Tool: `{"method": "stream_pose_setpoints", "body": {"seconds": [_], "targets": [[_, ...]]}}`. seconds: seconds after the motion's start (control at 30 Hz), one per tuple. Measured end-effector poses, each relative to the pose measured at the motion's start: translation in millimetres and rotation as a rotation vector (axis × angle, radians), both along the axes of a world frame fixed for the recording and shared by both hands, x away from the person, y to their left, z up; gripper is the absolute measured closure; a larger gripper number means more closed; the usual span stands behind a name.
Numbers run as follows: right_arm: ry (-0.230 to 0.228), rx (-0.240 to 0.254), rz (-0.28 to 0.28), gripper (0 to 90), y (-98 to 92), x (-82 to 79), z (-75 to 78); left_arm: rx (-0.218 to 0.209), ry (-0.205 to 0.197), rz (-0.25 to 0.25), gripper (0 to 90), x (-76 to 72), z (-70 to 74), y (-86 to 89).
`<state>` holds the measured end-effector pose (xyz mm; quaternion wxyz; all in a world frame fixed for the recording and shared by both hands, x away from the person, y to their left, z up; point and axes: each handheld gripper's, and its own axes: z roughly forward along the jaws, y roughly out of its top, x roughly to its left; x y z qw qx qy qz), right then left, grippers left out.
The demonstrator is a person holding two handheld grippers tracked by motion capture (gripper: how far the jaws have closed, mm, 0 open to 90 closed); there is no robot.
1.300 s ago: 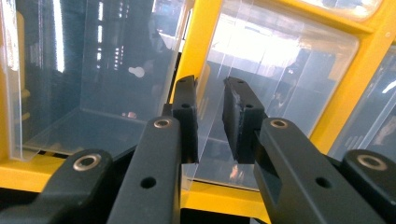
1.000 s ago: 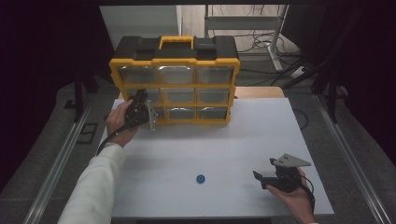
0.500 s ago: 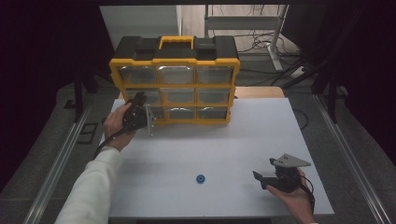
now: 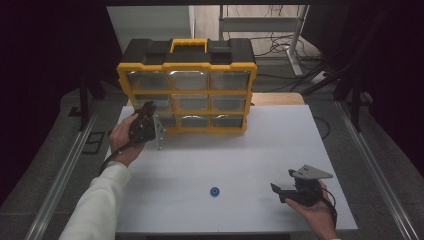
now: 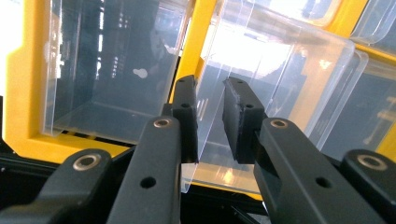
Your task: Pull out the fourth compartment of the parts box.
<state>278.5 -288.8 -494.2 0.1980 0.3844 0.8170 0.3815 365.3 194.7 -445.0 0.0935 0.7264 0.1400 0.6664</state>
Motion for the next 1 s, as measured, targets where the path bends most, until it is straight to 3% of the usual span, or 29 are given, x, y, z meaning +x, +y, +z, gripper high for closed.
{"method": "stream_pose_setpoints", "body": {"seconds": [0.27, 0.4, 1.0], "targets": [[-0.004, 0.001, -0.003, 17.3, -0.6, -0.1, 0.6, -0.010, 0.003, -0.003, 75.7, -7.1, 0.5, 0.7], [-0.002, -0.003, -0.001, 17.3, -0.1, -0.1, 0.3, -0.056, 0.011, -0.016, 74.5, -12.3, 1.0, 2.7], [-0.009, 0.005, -0.004, 17.4, -0.6, -0.7, 1.9, -0.029, 0.007, -0.026, 75.0, -26.0, -0.3, 3.0]]}}
